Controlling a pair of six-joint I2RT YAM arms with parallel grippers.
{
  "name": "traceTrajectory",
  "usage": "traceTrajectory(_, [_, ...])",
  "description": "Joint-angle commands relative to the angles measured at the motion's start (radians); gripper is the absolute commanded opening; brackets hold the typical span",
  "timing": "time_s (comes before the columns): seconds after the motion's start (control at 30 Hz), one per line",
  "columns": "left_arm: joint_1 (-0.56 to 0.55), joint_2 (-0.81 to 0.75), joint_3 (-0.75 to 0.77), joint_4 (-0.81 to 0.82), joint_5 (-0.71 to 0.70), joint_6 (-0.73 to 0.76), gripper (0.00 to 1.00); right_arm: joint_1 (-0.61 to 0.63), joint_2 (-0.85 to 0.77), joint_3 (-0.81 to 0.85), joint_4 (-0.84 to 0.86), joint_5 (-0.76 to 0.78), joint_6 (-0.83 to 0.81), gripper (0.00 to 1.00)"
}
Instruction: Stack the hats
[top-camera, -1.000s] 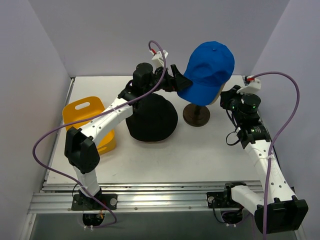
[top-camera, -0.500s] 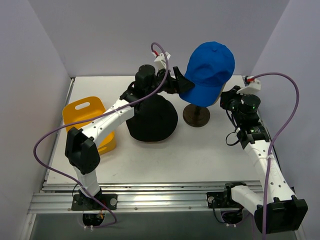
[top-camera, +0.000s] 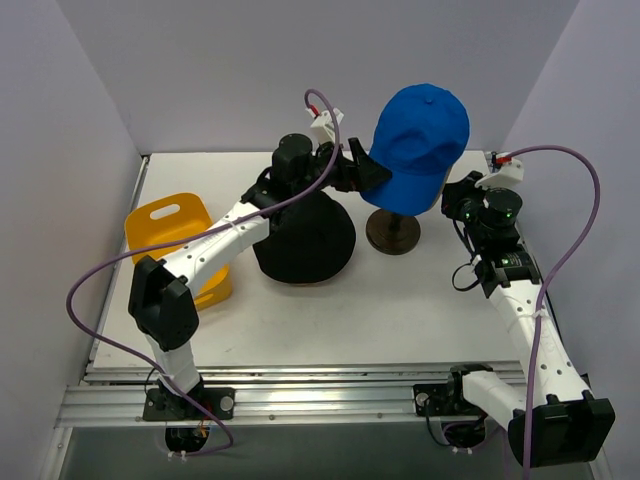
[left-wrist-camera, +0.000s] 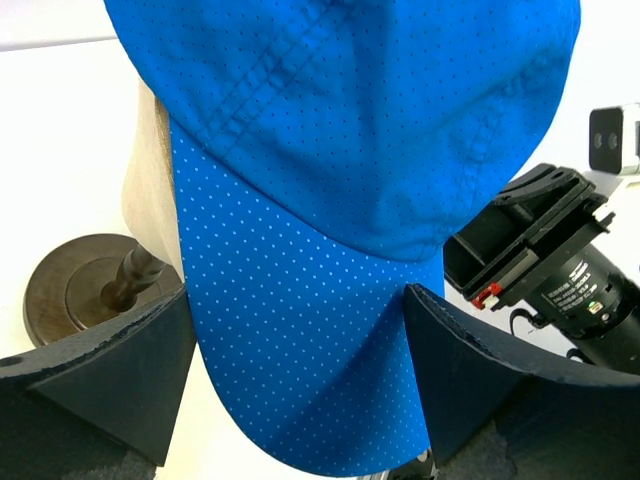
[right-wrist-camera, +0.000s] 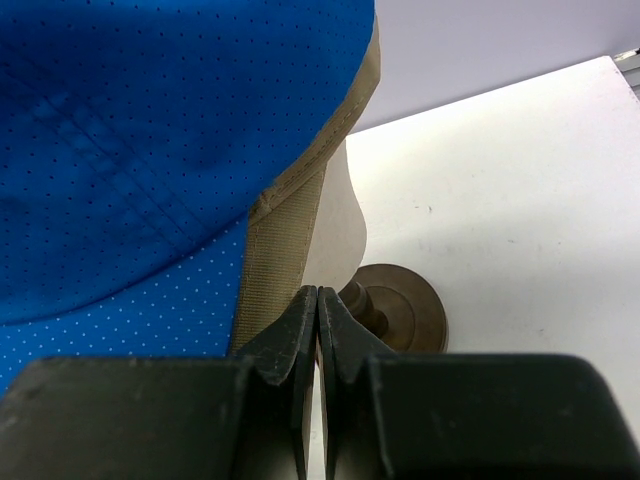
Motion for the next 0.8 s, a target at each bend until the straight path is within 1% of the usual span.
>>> traceTrajectory(0.0, [-0.019, -0.084, -0.012, 0.038, 0.012, 0.046, 0.90, 0.000, -0.008, -0.001, 0.066, -0.027, 0.003, 0.00])
traceTrajectory(0.13, [0.019, -0.132, -0.003, -0.059, -0.042, 0.063, 0.91, 0.000, -0.017, -0.001, 0.049, -0.004, -0.012, 0.00])
traceTrajectory(0.27, [0.037, -0.156, 0.037, -0.156, -0.113, 0.132, 0.91, 0.000, -0.014, 0.005, 0.035, -0.004, -0.020, 0.00])
traceTrajectory(0.57, [0.034, -0.107, 0.090, -0.203, -0.074, 0.142, 0.89, 0.000, -0.015, 0.011, 0.031, -0.010, -0.021, 0.00])
traceTrajectory(0.77, [-0.005, -0.060, 0.133, -0.199, -0.059, 0.132, 0.90, 0.002, -0.018, 0.022, 0.023, -0.021, -0.018, 0.00])
